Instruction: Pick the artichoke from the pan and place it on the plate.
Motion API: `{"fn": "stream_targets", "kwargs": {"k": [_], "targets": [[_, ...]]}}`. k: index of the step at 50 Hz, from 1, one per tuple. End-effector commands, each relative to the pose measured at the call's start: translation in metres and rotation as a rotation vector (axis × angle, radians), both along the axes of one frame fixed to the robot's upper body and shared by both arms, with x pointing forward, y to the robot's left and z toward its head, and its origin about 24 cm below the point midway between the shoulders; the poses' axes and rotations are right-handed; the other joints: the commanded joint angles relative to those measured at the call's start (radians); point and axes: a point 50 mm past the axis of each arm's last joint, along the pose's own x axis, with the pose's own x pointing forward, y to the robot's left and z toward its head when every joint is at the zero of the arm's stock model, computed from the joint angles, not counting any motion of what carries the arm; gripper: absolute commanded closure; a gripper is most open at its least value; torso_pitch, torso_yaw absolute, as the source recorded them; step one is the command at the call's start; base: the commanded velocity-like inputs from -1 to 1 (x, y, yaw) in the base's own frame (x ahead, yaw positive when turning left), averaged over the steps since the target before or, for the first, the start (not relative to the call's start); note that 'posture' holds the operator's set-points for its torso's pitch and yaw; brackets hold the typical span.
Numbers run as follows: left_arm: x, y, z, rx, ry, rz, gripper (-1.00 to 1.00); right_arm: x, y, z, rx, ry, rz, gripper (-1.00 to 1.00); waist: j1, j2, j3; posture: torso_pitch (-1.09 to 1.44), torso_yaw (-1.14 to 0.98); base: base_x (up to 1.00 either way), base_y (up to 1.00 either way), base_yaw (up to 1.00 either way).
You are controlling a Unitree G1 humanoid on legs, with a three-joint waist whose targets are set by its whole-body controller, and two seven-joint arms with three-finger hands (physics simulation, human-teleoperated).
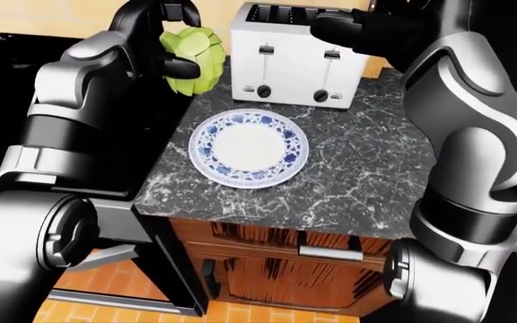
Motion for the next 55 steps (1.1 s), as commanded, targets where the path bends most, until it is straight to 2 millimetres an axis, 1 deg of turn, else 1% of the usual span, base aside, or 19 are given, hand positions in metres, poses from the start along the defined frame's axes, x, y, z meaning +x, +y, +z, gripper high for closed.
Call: {"fn": "stream_targets", "kwargs": {"k": [1, 7, 18, 31, 45, 55], "targets": [[-0.01, -0.005, 0.034, -0.027, -0.136, -0.025, 1.0, -0.008, -0.001, 0.016, 0.003, -0.084, -0.004, -1.0, 0.0, -0.002, -0.034, 0.0, 0.0, 0.0, 0.0, 0.0], [-0.012, -0.013, 0.031, -0.027, -0.136, -0.049, 1.0, -0.008, -0.002, 0.017, 0.003, -0.083, -0.005, -1.0, 0.001, -0.003, -0.035, 0.0, 0.0, 0.0, 0.0, 0.0], [-0.015, -0.022, 0.029, -0.025, -0.137, -0.069, 1.0, -0.008, -0.002, 0.017, 0.003, -0.084, -0.004, -1.0, 0.001, -0.004, -0.036, 0.0, 0.0, 0.0, 0.0, 0.0], [-0.017, -0.033, 0.013, -0.019, -0.12, -0.098, 1.0, -0.009, -0.002, 0.017, 0.004, -0.086, -0.004, -1.0, 0.002, -0.005, -0.037, 0.0, 0.0, 0.0, 0.0, 0.0], [-0.019, -0.043, 0.006, -0.027, -0.106, -0.124, 1.0, -0.009, -0.003, 0.018, 0.005, -0.086, -0.006, -1.0, 0.003, -0.007, -0.037, 0.0, 0.0, 0.0, 0.0, 0.0], [-0.02, -0.05, -0.004, -0.027, -0.092, -0.142, 1.0, -0.009, -0.003, 0.018, 0.008, -0.088, -0.007, -1.0, 0.005, -0.009, -0.037, 0.0, 0.0, 0.0, 0.0, 0.0]]}}
